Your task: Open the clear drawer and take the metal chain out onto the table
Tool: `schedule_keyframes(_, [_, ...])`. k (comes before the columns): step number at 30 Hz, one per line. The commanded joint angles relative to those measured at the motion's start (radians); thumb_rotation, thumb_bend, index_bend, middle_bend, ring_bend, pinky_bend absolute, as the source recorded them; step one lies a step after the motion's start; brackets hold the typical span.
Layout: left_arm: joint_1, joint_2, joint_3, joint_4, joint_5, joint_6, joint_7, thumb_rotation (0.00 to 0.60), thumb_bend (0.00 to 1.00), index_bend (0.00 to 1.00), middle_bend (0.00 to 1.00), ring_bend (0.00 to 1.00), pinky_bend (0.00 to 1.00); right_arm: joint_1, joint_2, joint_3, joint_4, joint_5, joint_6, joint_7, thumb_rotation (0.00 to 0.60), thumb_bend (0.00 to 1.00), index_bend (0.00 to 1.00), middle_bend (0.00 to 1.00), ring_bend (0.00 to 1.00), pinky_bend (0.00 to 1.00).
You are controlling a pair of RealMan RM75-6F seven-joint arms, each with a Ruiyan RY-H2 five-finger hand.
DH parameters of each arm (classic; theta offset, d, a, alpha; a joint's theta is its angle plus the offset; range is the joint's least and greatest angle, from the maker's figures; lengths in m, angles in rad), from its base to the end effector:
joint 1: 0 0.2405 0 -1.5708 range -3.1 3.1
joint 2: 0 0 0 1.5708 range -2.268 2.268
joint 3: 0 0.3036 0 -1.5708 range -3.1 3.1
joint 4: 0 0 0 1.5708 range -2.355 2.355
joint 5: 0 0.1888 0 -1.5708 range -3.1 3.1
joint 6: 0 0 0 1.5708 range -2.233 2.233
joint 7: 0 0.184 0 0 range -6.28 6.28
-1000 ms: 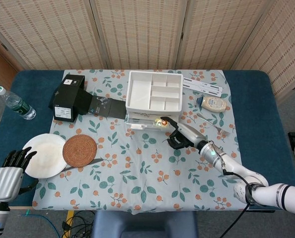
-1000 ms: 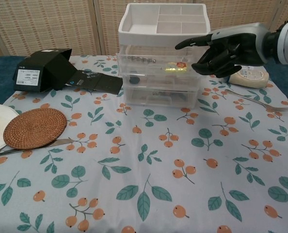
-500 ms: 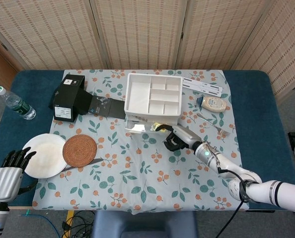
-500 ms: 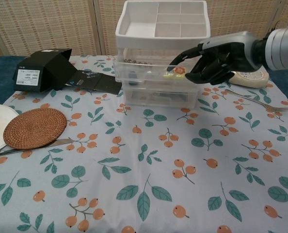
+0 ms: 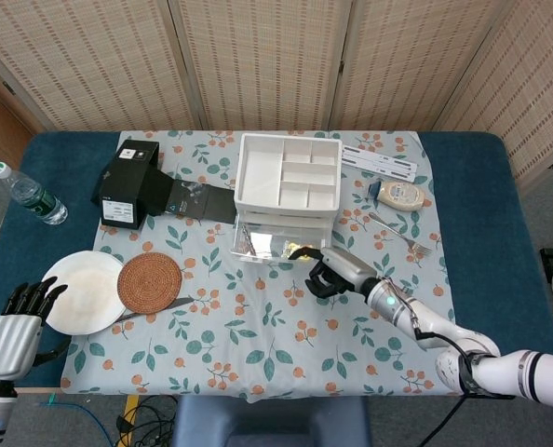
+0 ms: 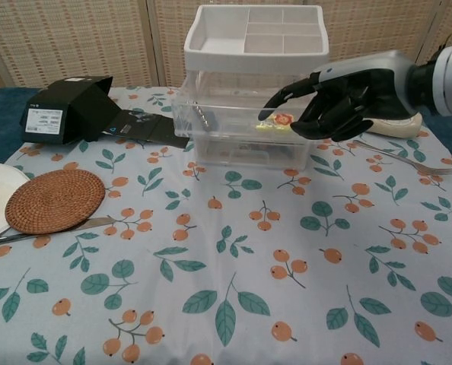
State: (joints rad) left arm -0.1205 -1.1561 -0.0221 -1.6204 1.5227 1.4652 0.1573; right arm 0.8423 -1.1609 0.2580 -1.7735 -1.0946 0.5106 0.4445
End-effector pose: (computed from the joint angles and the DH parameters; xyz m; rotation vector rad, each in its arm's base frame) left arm -0.3337 0.2291 0.1752 -1.4904 -0.8164 -0.8327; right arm -0.1272 -0.3930 0.0575 1.8609 -1.8189 1.0299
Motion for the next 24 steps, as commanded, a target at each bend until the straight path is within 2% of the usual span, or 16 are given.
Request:
schedule_keyframes(1, [0.001, 0.001, 0.001, 0.000, 0.000, 0.001, 0.000, 0.600, 0.17, 0.16, 0.12, 0.12, 0.09, -0.010, 0.010, -0.002, -0.017, -0.018, 0.002, 0.006, 0.600, 0.57, 0.22, 0.83, 0.98, 1.00])
schedule_keyframes(15, [0.002, 0.003, 0.001, -0.006, 0.004, 0.004, 0.004, 0.600, 0.17, 0.16, 0.12, 0.12, 0.09, -0.053, 0.043, -0.016, -0.074, -0.097, 0.020, 0.037, 0.600, 0.57, 0.22, 0.83, 0.98, 1.00])
schedule_keyframes(24, [0.002, 0.005, 0.001, -0.011, 0.007, 0.006, 0.007, 0.600, 0.17, 0.16, 0.12, 0.12, 0.09, -0.077, 0.062, -0.013, -0.084, -0.132, 0.060, 0.054, 0.600, 0.57, 0.03, 0.82, 0.98, 1.00])
